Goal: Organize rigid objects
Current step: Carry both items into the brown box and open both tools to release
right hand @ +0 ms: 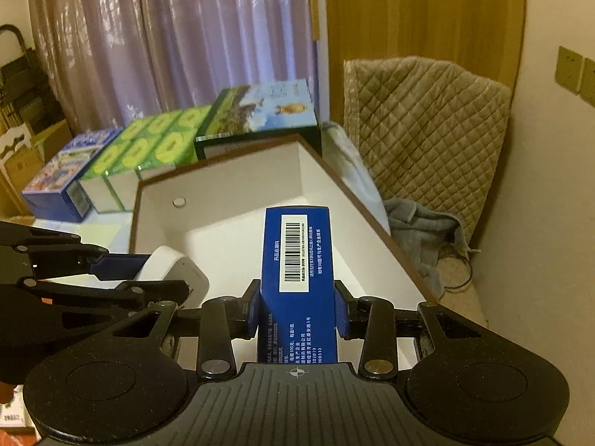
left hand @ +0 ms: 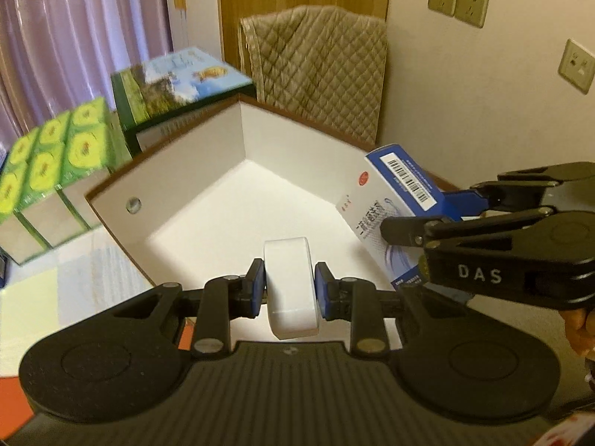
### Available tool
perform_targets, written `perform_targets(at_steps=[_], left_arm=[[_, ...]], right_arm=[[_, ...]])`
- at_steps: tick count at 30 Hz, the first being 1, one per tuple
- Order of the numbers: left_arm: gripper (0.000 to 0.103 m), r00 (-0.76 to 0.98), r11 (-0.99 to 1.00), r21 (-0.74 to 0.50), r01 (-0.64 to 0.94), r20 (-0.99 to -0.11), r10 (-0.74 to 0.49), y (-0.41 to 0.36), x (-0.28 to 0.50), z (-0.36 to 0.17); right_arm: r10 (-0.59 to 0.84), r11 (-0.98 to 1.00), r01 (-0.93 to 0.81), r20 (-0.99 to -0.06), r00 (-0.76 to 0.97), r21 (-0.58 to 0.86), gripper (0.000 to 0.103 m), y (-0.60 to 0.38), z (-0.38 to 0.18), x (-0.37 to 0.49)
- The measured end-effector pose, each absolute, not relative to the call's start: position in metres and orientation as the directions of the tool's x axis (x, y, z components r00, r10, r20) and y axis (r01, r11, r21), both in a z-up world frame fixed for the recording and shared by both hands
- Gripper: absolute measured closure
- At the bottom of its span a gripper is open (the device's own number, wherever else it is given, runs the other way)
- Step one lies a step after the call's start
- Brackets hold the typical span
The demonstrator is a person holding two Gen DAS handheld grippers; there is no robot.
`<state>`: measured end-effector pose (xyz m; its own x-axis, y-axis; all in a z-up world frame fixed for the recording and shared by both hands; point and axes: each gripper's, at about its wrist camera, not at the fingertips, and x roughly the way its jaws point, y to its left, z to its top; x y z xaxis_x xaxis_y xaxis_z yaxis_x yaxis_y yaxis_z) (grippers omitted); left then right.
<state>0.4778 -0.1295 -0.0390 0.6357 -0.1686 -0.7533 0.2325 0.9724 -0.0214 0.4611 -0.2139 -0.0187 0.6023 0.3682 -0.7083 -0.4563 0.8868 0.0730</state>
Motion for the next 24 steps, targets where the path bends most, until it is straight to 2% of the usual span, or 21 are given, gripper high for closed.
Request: perform_targets(at_steps=[7, 19, 24], left_arm=[[0.078, 0.564, 0.975, -0.032, 0.22, -0.811, -0.154, -0.138, 0.491, -0.07], [0.078, 0.515, 0.973, -0.052, 0.223, -0.842, -0.163, -0.149, 0.499, -0.087], [0.069, 0.528, 0.971, -0.037, 0.237, -0.834, -0.16, -0.149, 0.498, -0.081]], right_arm=[[0.352, 0.874, -0.48, -0.773, 0.527, 0.071, 0.068, -0.213, -0.052, 0.482], [0.323, 0.873, -0.486, -0.802, 0.502, 0.047, 0.067, -0.22, -0.066, 0.498], [0.299, 0.872, -0.49, -0.807, 0.509, 0.013, 0.061, -0.22, -0.062, 0.492]])
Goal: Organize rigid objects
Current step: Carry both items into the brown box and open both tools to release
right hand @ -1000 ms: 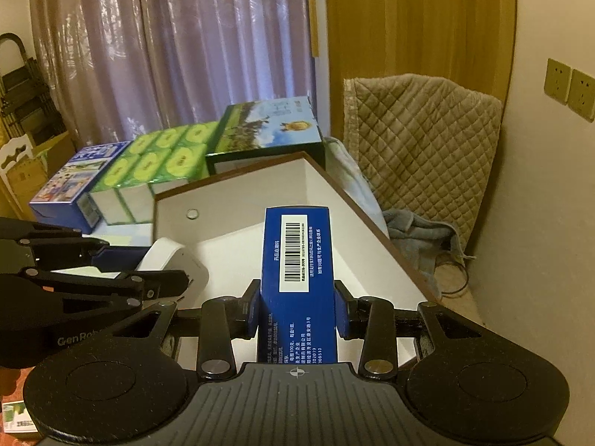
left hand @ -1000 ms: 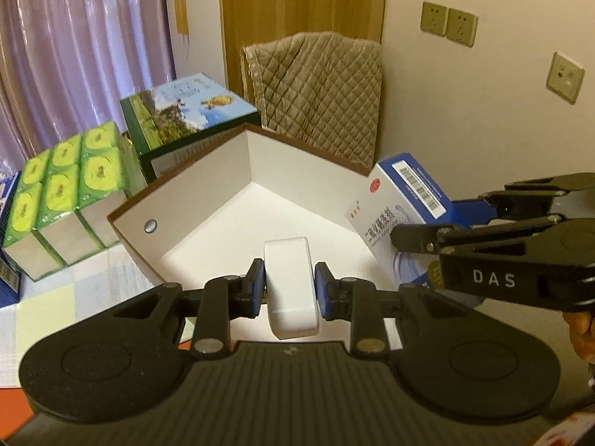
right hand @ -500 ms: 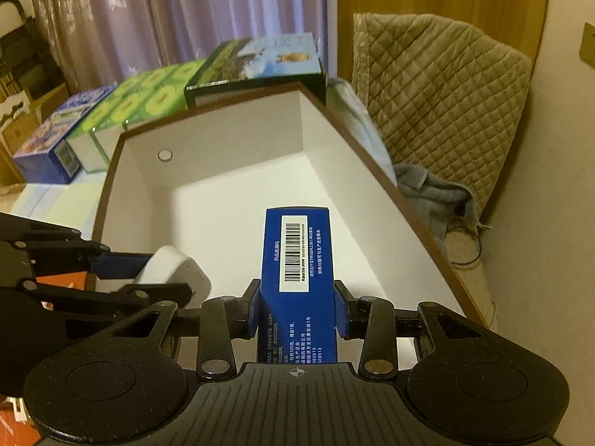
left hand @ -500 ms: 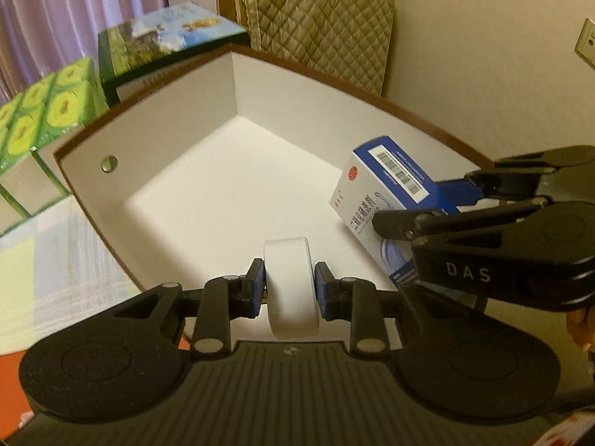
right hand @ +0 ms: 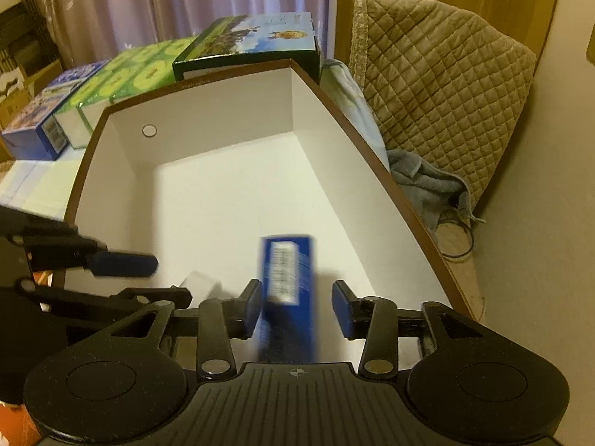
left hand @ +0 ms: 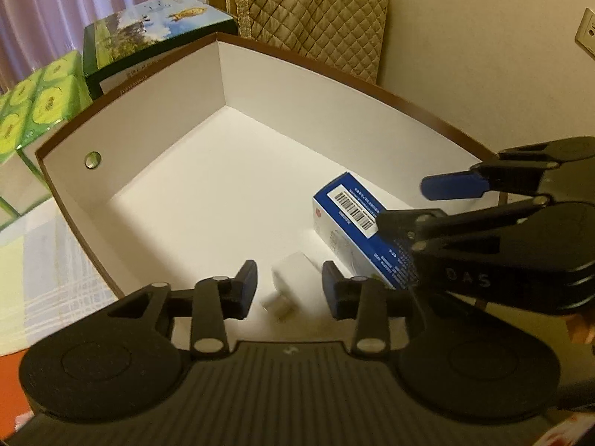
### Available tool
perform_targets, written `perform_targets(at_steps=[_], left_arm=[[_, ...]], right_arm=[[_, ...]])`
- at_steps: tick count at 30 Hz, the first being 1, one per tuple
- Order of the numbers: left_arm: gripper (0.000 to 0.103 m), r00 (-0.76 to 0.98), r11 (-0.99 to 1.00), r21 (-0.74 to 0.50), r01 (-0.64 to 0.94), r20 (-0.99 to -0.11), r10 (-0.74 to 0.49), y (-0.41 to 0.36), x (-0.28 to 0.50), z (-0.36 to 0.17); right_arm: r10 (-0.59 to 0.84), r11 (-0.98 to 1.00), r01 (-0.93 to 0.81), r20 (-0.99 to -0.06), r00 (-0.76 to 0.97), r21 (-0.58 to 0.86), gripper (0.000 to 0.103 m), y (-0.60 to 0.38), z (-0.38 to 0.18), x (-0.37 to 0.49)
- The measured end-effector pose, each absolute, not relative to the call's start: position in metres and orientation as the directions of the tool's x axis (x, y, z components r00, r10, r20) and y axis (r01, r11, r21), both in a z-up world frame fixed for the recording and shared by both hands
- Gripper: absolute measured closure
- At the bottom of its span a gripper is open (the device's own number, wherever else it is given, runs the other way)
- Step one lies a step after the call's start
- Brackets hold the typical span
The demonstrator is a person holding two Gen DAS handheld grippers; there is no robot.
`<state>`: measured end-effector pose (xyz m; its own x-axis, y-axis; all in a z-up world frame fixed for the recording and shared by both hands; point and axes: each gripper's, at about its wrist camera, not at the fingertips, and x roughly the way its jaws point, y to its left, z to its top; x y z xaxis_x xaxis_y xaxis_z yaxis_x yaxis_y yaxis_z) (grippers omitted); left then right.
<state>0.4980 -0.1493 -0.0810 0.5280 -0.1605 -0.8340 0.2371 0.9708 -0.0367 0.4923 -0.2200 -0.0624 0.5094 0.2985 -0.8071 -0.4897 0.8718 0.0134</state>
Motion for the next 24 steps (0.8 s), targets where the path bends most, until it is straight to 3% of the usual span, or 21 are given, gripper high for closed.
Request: perform_targets(at_steps=[5, 24], left_arm=[[0.068, 0.546, 0.971, -0.047, 0.234, -0.82, -0.171, -0.141, 0.491, -0.071], [0.066, 0.678, 0.992, -0.094, 0.088, -0.724, -0.129, -0.079, 0.408, -0.005]], right_arm=[[0.334, 0.872, -0.486, -0.794, 0.507, 0.057, 0.053, -0.227, -0.051, 0.485], [0.419, 0.873, -0.466, -0.713, 0.563, 0.145, 0.037, -0.24, -0.011, 0.43]])
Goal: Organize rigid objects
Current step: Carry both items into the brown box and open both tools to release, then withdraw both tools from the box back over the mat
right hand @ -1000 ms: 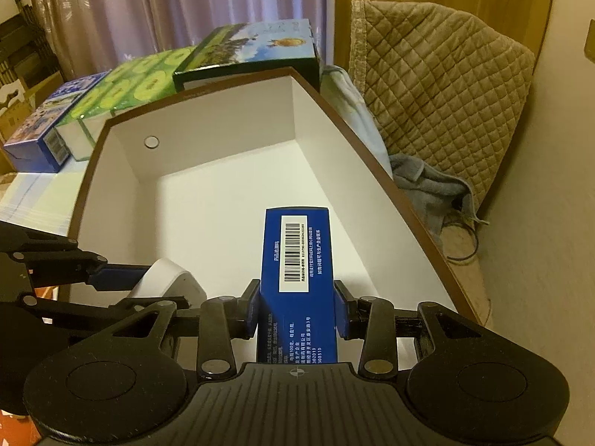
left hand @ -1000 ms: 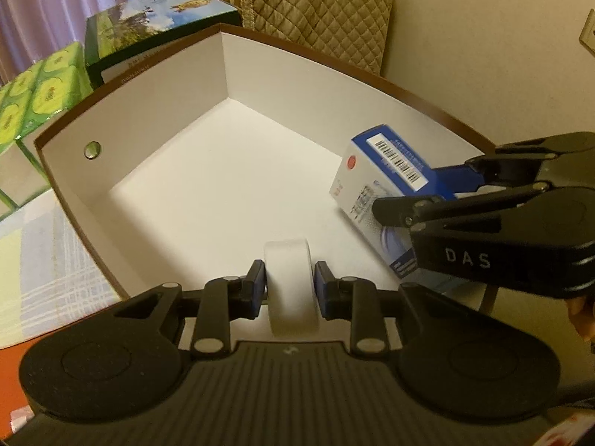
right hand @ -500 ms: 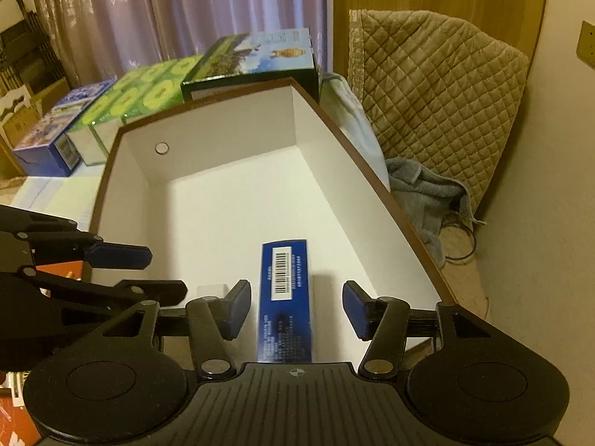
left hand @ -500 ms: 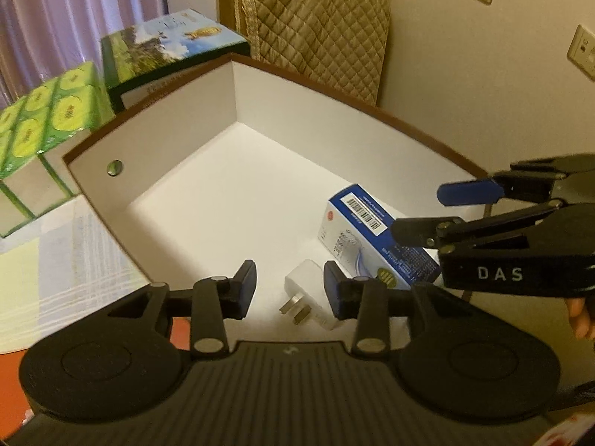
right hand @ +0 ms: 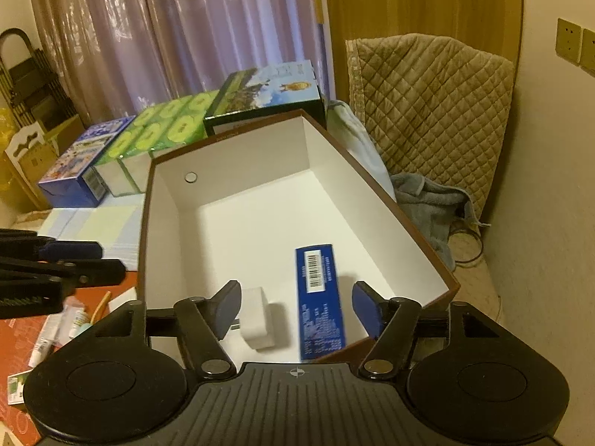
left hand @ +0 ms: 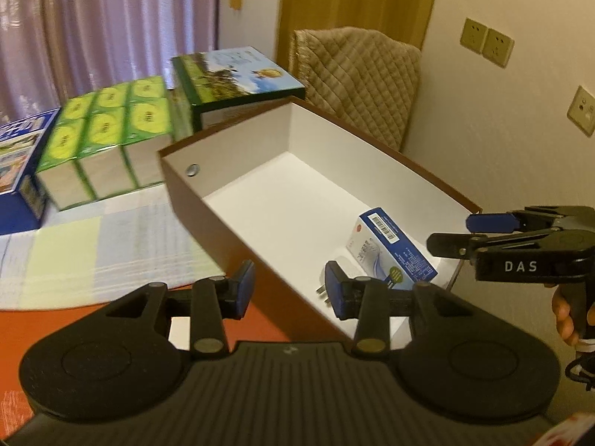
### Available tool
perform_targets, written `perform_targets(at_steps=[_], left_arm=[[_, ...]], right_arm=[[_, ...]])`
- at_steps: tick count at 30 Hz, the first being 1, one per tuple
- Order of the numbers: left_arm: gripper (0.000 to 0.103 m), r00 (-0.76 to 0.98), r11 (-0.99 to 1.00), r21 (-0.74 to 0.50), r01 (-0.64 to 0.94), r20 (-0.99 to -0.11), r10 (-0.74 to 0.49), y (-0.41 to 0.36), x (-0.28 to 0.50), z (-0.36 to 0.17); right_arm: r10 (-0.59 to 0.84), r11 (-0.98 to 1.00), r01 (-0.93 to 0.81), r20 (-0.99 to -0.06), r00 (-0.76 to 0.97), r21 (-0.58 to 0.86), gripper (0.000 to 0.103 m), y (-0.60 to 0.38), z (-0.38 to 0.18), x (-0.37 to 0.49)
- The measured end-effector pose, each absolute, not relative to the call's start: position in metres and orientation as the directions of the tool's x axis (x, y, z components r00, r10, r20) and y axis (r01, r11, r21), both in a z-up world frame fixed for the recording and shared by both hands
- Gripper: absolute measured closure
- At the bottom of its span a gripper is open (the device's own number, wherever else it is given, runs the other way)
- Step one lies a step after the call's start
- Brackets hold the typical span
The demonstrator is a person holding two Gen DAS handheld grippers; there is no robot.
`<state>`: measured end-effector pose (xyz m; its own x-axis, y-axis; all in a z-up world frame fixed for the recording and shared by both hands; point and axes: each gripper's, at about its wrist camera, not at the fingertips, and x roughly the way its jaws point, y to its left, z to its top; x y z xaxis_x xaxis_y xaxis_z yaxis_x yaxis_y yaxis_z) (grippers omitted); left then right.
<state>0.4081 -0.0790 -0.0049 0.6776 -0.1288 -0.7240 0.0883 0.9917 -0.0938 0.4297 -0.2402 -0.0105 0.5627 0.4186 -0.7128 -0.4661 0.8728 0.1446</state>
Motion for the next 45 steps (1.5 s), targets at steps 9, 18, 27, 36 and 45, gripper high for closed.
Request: perform_targets(at_steps=[9, 18, 27, 36, 45], left_arm=[[0.062, 0.712, 0.991, -0.095, 0.089, -0.69, -0.13, -0.068, 0.371, 0.008], [0.061, 0.717, 0.988, -0.098, 0.117, -0.68, -0.152, -0.047, 0.338, 0.014], [0.061, 0.706, 0.989, -0.1, 0.109, -0.692, -0.148, -0.01, 0.306, 0.011], [0.06, 0.685, 0.994, -0.095, 0.055, -0.721, -0.106, 0.039, 0.264, -0.002], [0.057, 0.657, 0.996, -0.084, -0.023, -0.753, -0.048, 0.088, 0.22, -0.019]], right_arm=[[0.426, 0.877, -0.457, -0.678, 0.599, 0.146, 0.032, -0.241, 0.004, 0.398], [0.406, 0.893, -0.427, -0.665, 0.627, 0.142, 0.031, -0.23, 0.012, 0.365], [0.388, 0.904, -0.405, -0.666, 0.637, 0.14, 0.03, -0.208, 0.017, 0.329], [0.399, 0.897, -0.412, -0.698, 0.595, 0.162, 0.03, -0.182, 0.006, 0.287], [0.41, 0.877, -0.453, -0.745, 0.526, 0.162, 0.03, -0.142, -0.016, 0.255]])
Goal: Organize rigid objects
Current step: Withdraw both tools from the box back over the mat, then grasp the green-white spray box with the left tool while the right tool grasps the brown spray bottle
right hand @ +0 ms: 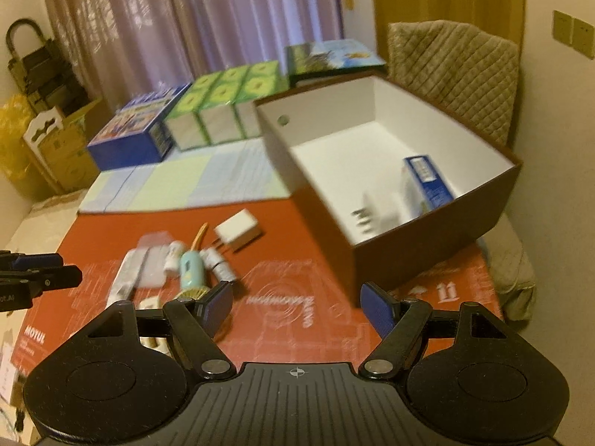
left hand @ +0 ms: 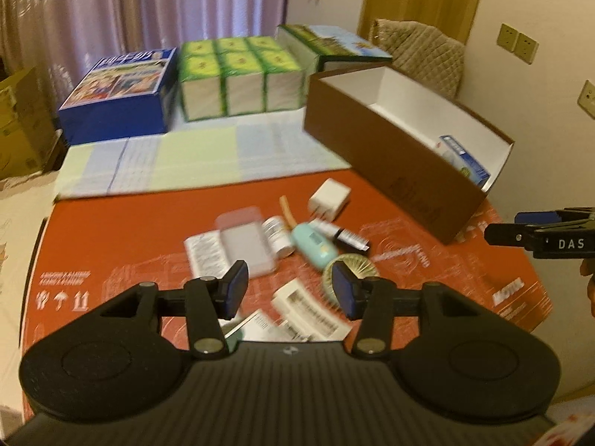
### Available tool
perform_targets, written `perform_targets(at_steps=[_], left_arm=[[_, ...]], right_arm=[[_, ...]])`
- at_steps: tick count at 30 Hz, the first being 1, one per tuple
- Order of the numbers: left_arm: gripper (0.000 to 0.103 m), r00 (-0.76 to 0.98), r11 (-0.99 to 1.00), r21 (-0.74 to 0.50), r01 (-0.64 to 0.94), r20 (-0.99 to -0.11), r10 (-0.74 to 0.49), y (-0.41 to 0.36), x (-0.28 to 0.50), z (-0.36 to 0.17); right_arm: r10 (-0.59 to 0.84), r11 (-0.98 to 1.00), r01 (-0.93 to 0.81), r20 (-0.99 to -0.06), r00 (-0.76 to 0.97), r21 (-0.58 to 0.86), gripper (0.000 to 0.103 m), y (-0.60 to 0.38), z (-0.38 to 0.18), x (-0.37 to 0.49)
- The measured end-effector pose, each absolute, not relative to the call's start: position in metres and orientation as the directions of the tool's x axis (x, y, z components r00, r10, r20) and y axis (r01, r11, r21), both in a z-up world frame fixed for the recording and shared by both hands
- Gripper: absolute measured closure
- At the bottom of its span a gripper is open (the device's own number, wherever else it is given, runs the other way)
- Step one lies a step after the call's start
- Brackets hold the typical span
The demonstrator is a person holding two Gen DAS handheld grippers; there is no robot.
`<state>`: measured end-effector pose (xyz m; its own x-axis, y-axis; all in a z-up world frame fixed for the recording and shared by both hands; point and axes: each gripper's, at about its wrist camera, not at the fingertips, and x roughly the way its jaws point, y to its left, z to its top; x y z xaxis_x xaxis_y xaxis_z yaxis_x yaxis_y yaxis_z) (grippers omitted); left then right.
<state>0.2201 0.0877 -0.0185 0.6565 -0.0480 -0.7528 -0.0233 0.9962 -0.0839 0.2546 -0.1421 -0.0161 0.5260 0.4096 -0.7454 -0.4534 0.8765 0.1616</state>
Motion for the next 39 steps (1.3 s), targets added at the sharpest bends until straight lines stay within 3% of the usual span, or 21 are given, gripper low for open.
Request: perform_targets(at_steps=[4, 8, 21, 26, 36, 39], left_arm=[[0.05, 0.649, 0.998, -0.062, -0.029, -0.76, -0.028, 0.102, 0.205, -0.025], [0.05, 0.63, 0.999, -0.023, -0.037, -0.776, 0.006, 0.113, 0.195, -0.037], [0.049, 0.594, 0.999, -0.032, 0.04, -0.803, -0.049, 0.13, 0.179, -0.069], [0.041, 0.579, 0.996, -0.025, 0.086, -0.812, -0.07, 0.13, 0.182, -0.084], [0.039, 0.515, 0.971, 0.054, 0.231, -0.854, -0.075, 0.121, 0.205, -0.119], [0.033, 0.514, 0.96, 0.073, 0.271, -0.854, -0.08, 0.117, 0.21, -0.124]], right_arm=[[0.422, 0.862, -0.482, -0.754, 0.503, 0.16, 0.03, -0.122, -0.022, 0.241], [0.428, 0.849, -0.504, -0.766, 0.479, 0.159, 0.03, -0.103, -0.029, 0.23], [0.417, 0.836, -0.526, -0.801, 0.43, 0.153, 0.03, -0.067, -0.049, 0.209], [0.4, 0.85, -0.505, -0.809, 0.43, 0.152, 0.03, -0.068, -0.054, 0.207], [0.347, 0.894, -0.423, -0.828, 0.441, 0.149, 0.03, -0.086, -0.061, 0.209], [0.336, 0.902, -0.404, -0.832, 0.441, 0.15, 0.03, -0.091, -0.063, 0.211]])
